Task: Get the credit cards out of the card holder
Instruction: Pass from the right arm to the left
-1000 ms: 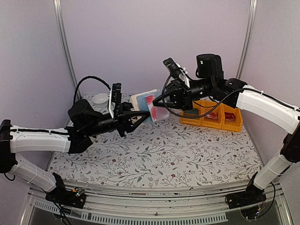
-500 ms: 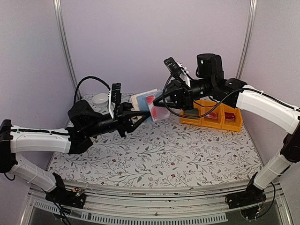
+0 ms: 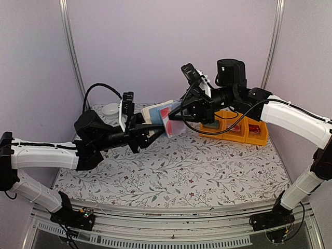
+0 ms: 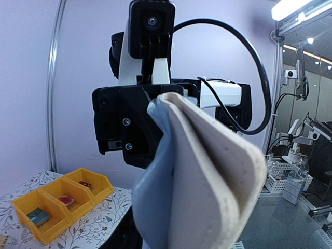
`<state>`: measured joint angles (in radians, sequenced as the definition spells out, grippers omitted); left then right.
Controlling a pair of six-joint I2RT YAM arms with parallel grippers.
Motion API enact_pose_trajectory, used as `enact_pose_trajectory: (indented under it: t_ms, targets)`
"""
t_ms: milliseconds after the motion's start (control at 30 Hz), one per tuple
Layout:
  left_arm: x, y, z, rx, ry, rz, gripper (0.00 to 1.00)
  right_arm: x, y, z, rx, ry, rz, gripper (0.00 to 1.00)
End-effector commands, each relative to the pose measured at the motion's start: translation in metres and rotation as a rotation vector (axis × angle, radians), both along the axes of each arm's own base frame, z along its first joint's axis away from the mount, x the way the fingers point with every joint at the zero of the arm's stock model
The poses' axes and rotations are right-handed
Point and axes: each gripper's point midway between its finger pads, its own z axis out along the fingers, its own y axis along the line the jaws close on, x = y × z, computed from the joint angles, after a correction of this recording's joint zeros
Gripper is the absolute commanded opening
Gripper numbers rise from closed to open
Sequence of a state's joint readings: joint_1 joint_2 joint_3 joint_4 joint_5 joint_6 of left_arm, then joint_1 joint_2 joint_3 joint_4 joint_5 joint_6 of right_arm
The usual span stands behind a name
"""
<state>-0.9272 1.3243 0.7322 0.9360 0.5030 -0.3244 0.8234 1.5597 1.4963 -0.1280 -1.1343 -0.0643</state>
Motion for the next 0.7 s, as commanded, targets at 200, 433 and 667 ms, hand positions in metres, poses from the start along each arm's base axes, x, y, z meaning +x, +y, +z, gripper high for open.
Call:
enact_pose_trajectory:
  t_ms: [200,433,667]
  targets:
    - [0.036,-0.012,-0.01,0.026,0.096,0.13,0.34,0.005,0.023,-0.01,-0.008,0.036,-0.1,0.02]
    - [0.033,0.003,-0.013,-0.044,0.175,0.112,0.0,0.009,0.017,-0.02,-0.053,0.078,-0.104,0.16]
    - [0.047,0.012,-0.039,0.0,0.33,0.166,0.0,0.065,-0.015,-0.025,-0.087,0.092,-0.386,0.62]
